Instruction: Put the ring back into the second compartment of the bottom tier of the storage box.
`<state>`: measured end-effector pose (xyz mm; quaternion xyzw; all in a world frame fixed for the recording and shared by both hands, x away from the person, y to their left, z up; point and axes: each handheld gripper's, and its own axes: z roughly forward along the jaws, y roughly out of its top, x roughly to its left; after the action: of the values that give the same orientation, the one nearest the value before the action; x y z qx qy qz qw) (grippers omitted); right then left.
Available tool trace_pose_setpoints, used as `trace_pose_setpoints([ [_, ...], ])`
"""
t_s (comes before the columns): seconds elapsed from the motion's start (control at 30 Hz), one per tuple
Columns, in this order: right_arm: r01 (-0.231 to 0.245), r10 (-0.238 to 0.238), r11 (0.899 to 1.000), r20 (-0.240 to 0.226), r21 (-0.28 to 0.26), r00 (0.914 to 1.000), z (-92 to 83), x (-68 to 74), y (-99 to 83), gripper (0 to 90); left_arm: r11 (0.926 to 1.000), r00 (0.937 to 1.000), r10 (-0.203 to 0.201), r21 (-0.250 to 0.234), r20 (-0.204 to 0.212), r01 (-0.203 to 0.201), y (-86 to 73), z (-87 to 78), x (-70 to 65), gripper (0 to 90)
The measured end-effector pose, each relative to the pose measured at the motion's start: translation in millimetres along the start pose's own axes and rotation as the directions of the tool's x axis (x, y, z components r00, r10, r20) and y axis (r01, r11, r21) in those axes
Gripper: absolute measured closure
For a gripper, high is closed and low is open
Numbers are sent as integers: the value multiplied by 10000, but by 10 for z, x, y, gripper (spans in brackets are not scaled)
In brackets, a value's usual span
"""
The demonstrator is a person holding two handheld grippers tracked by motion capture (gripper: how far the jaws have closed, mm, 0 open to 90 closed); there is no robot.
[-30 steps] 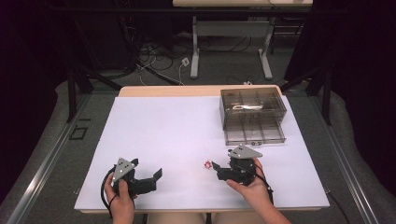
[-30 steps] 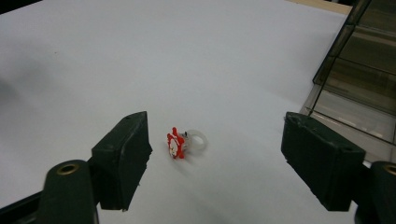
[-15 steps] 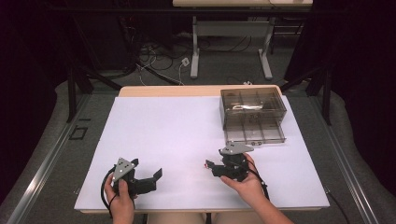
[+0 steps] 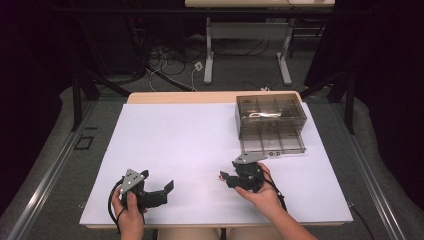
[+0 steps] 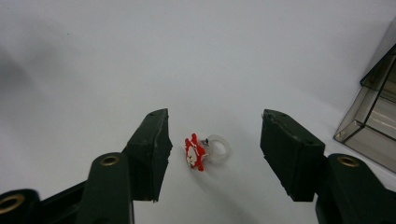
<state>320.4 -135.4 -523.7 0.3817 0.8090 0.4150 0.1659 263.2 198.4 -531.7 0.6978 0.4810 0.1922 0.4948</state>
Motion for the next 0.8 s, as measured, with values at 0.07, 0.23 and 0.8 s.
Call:
trace_pose_setpoints([
  [0.07,-108,109,9999,-44,57,9999,8,-14,2,457,10000,10000,30,45,13,-30,1,-3,7,4],
  [0.23,174,-166,9988,-183,467,9997,33,-32,7,536,10000,10000,-59,10,19,59,-1,1,11,4],
  [0.8,498,-446,9892,-404,1381,9982,131,-37,-22,720,10000,10000,-60,19,21,60,-1,1,12,4],
])
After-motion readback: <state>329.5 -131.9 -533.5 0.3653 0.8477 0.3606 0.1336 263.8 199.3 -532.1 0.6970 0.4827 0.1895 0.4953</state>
